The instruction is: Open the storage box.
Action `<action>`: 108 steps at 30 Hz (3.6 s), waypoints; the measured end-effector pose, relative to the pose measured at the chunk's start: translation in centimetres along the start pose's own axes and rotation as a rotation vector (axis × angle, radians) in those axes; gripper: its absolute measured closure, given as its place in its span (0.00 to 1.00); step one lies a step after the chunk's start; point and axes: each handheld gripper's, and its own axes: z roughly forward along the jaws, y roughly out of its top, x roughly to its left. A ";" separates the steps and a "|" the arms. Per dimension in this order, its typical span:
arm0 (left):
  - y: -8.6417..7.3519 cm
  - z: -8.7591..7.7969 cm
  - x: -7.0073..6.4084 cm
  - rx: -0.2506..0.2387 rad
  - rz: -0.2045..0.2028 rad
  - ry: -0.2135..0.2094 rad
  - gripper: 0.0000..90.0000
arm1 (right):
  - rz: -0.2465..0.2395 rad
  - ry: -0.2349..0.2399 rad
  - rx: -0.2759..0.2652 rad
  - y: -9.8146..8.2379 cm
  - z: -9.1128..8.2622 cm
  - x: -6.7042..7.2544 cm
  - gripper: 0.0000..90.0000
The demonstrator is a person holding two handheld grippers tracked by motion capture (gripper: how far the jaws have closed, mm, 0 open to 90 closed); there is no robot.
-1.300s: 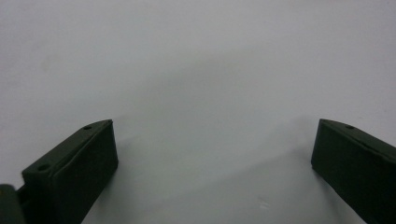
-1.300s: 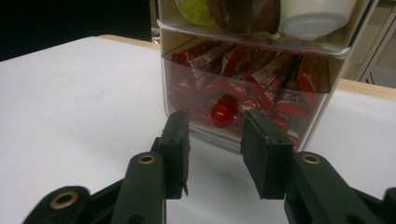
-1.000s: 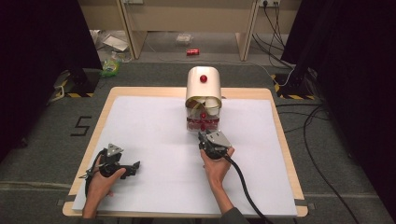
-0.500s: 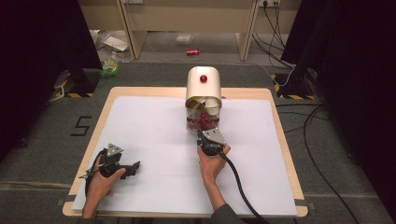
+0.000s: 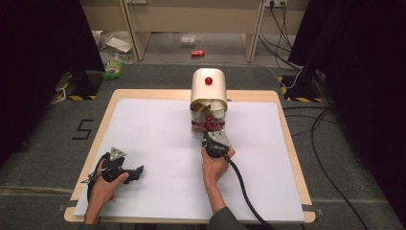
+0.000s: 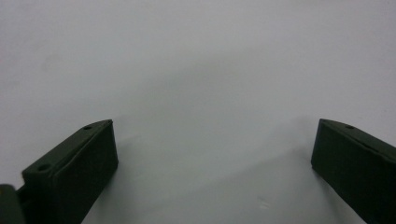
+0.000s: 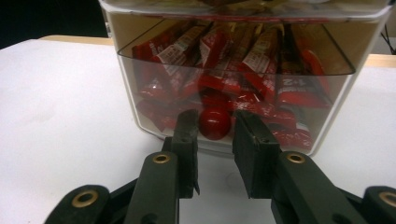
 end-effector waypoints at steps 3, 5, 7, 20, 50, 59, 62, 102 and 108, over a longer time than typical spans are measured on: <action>0.0 0.0 0.0 0.000 0.000 0.000 0.00 | 0.009 0.005 0.001 0.0 0.0 0.1 0.77; 0.0 0.0 0.0 0.000 0.000 0.000 0.00 | 0.008 0.001 0.001 0.0 0.1 0.3 0.76; 0.0 0.0 0.0 0.000 0.000 0.000 0.00 | 0.009 -0.009 0.001 0.0 0.1 0.4 0.77; 0.0 0.0 0.0 -0.001 0.000 0.000 0.00 | 0.015 -0.028 0.000 0.0 0.1 0.5 0.81; 0.0 0.0 0.0 -0.001 0.000 0.000 0.00 | 0.018 -0.040 0.013 -0.1 -0.2 0.8 0.82; 0.0 0.0 0.0 -0.002 0.000 0.000 0.00 | -0.012 -0.022 0.004 -0.8 -1.9 1.0 0.82; 0.0 0.0 0.0 -0.001 0.000 0.000 0.00 | -0.023 -0.014 -0.002 -1.1 -2.6 0.9 0.90; 0.0 0.0 0.0 -0.002 0.000 0.000 0.00 | 0.009 0.004 0.008 -0.9 -2.1 0.7 0.82; 0.0 0.0 0.0 -0.003 0.001 0.001 0.00 | -0.014 0.056 -0.016 -1.2 -3.6 0.7 1.00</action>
